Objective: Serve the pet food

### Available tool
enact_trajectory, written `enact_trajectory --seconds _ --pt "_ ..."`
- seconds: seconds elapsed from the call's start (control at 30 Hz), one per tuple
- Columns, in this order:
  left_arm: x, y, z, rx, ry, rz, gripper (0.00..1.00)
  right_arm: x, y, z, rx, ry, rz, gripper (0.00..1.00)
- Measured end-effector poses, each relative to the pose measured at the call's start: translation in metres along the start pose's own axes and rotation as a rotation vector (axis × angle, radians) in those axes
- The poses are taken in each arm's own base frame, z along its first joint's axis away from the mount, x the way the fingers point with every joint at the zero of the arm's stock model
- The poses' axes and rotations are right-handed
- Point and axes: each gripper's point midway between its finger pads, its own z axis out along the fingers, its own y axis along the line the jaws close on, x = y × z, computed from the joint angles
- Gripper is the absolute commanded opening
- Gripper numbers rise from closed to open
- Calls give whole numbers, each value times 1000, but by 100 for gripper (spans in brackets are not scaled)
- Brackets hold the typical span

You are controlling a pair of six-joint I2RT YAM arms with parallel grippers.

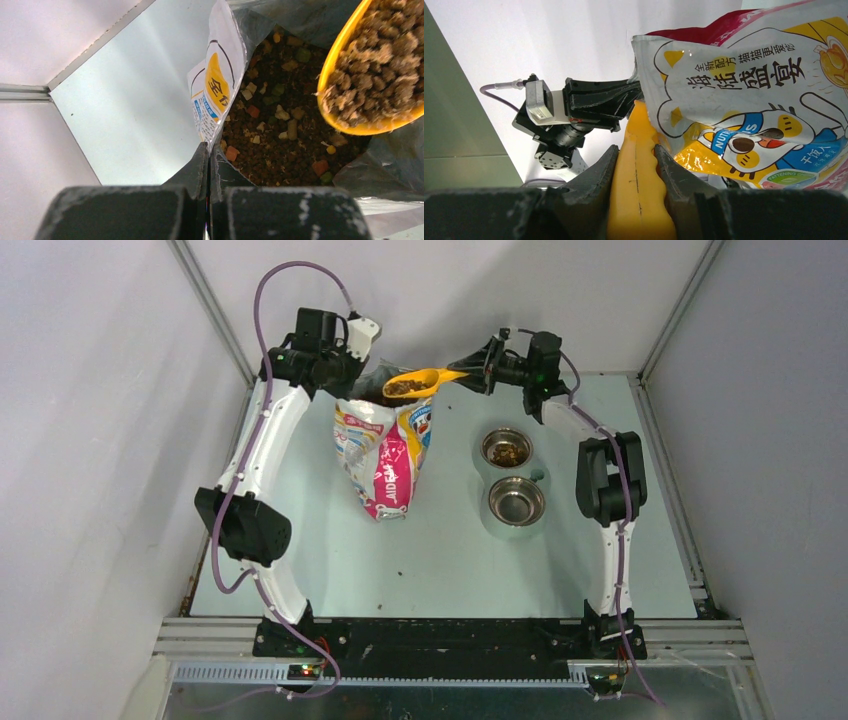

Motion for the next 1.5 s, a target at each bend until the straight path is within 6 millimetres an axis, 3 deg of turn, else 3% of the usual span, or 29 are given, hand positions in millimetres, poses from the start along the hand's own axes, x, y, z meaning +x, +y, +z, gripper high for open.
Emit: enact_trajectory --seconds 0.27,0.43,0.7,1.03,1.3,1.5 --pt "-1 -3 -2 -17 14 41 0 -10 8 -22 -40 -19 -6 0" --pt "0 -1 -3 -30 29 43 0 -13 12 -24 -54 -31 -12 0" --pt "2 0 -3 -33 34 50 0 -12 -4 -32 -37 -45 16 0" --pt "-1 -1 0 -24 21 48 0 -12 -3 -105 -22 -162 -20 0" --pt "-3 -3 1 -19 10 23 0 16 -18 -140 3 -170 -24 0" --pt "-3 -4 2 -13 4 10 0 18 -24 -190 31 -245 -73 0"
